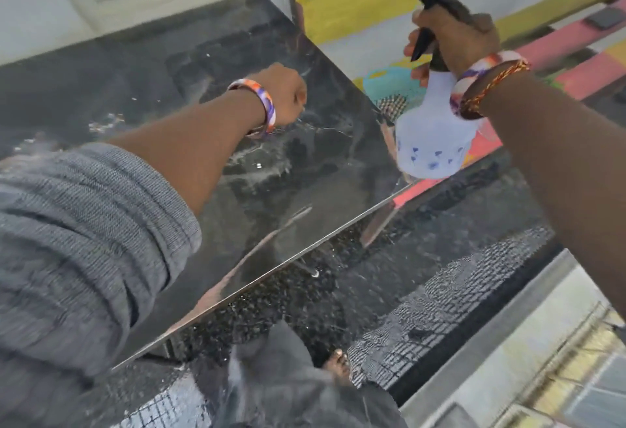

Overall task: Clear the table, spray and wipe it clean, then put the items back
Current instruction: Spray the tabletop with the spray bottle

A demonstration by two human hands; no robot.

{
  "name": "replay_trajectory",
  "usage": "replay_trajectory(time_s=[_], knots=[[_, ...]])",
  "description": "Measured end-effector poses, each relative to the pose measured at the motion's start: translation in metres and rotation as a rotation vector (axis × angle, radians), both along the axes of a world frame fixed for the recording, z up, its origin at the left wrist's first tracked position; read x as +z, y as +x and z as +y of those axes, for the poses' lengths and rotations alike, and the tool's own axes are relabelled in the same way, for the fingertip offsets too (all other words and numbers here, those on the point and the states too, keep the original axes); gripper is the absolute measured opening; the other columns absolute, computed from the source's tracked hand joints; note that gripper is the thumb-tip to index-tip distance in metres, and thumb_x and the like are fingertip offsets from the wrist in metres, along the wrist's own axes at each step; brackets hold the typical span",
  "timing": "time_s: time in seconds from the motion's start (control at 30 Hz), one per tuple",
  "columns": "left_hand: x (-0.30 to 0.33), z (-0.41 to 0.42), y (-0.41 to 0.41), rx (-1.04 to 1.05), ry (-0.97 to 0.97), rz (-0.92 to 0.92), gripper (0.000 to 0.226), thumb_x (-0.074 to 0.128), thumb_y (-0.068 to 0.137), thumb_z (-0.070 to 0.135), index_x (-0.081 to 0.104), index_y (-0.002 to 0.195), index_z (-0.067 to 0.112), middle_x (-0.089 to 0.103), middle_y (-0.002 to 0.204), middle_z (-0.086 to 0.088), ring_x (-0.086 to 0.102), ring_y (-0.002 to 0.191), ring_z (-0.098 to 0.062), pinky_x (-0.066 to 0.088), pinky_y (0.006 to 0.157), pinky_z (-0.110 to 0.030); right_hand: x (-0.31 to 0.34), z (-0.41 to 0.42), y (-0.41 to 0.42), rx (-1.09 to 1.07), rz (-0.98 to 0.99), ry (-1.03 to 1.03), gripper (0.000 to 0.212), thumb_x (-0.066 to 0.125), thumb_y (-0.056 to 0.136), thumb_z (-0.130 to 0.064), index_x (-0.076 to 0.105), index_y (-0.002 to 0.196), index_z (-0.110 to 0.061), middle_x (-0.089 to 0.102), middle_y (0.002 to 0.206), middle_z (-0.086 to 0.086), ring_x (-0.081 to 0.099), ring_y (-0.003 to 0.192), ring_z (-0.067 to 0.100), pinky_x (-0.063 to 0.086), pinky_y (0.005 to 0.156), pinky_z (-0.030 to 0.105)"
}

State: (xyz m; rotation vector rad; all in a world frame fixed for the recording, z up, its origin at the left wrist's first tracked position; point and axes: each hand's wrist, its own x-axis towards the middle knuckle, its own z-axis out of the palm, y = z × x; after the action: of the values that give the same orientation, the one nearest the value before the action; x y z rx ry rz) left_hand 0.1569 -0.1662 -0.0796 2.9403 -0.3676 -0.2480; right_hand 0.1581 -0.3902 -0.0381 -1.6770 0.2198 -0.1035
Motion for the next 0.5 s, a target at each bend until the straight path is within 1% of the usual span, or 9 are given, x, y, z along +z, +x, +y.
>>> replay_trajectory(time_s=[0.03,0.07,0.1,0.17,0.27,0.33,0.4,0.43,0.5], knots=[[0.0,-0.01,0.009,-0.005,0.001,-0.003,0.029,0.05,0.086,0.013,0.067,0.109,0.011,0.067,0.114,-0.019,0.062,0.106,-0.038,0.051,0.093,-0.041,-0.003,-0.011,0.01,-0.021,-0.027,0.025,0.024,0.067,0.08,-0.025,0.066,0.059,-0.015,0.058,0.04,-0.007,0.054,0.042,0.011,0.049,0.043,0.025],[0.0,-0.018,0.018,-0.012,-0.001,-0.007,0.029,0.05,0.086,0.013,0.067,0.11,0.01,0.067,0.115,-0.019,0.061,0.106,-0.038,0.051,0.094,-0.041,-0.007,-0.018,0.021,-0.044,-0.045,0.06,0.028,0.067,0.08,-0.022,0.064,0.053,-0.017,0.058,0.04,-0.007,0.055,0.044,0.011,0.049,0.043,0.025],[-0.001,-0.025,0.028,-0.02,-0.006,-0.012,0.03,0.049,0.086,0.013,0.067,0.109,0.008,0.067,0.114,-0.019,0.061,0.106,-0.038,0.051,0.094,-0.042,-0.011,-0.026,0.033,-0.073,-0.056,0.098,0.025,0.067,0.08,-0.02,0.065,0.055,-0.016,0.058,0.04,-0.007,0.055,0.045,0.011,0.048,0.043,0.024],[-0.003,-0.038,0.052,-0.029,-0.018,-0.031,0.029,0.048,0.087,0.014,0.067,0.106,0.004,0.066,0.113,-0.021,0.062,0.104,-0.038,0.051,0.092,-0.043,-0.019,-0.036,0.06,-0.143,-0.054,0.167,0.014,0.068,0.079,-0.015,0.062,0.07,-0.006,0.057,0.04,-0.007,0.055,0.045,0.012,0.046,0.042,0.022],[-0.007,-0.067,0.099,-0.039,-0.067,-0.061,0.028,0.05,0.086,0.016,0.068,0.105,0.005,0.067,0.114,-0.02,0.061,0.106,-0.037,0.05,0.093,-0.042,-0.029,-0.053,0.104,-0.19,-0.037,0.177,0.019,0.07,0.077,-0.013,0.058,0.064,-0.006,0.053,0.047,0.002,0.045,0.038,0.014,0.039,0.041,0.023],[-0.009,-0.084,0.126,-0.05,-0.111,-0.067,0.028,0.052,0.086,0.018,0.067,0.108,0.009,0.065,0.118,-0.017,0.06,0.109,-0.035,0.049,0.095,-0.04,-0.038,-0.06,0.126,-0.182,0.013,0.123,0.026,0.07,0.078,-0.018,0.053,0.059,-0.01,0.049,0.052,0.006,0.041,0.042,0.017,0.038,0.045,0.024],[-0.012,-0.103,0.157,-0.078,-0.138,-0.042,0.029,0.054,0.086,0.019,0.066,0.11,0.009,0.064,0.119,-0.016,0.059,0.11,-0.034,0.048,0.095,-0.038,-0.047,-0.067,0.155,-0.166,0.049,0.085,0.025,0.068,0.08,-0.021,0.056,0.059,-0.014,0.05,0.045,0.002,0.045,0.05,0.019,0.043,0.051,0.026],[-0.015,-0.114,0.173,-0.116,-0.132,-0.008,0.029,0.054,0.085,0.022,0.066,0.109,0.011,0.064,0.116,-0.017,0.059,0.107,-0.033,0.047,0.093,-0.037,-0.055,-0.071,0.168,-0.148,0.069,0.066,0.018,0.068,0.081,-0.023,0.062,0.066,-0.014,0.052,0.042,-0.001,0.048,0.052,0.019,0.046,0.053,0.027],[-0.024,-0.134,0.195,-0.203,-0.031,0.102,0.024,0.052,0.084,0.031,0.061,0.101,0.017,0.056,0.101,-0.019,0.053,0.093,-0.03,0.042,0.085,-0.035,-0.074,-0.08,0.188,-0.114,0.121,0.053,0.015,0.066,0.083,-0.026,0.063,0.074,-0.015,0.057,0.038,-0.006,0.052,0.05,0.014,0.046,0.051,0.022]])
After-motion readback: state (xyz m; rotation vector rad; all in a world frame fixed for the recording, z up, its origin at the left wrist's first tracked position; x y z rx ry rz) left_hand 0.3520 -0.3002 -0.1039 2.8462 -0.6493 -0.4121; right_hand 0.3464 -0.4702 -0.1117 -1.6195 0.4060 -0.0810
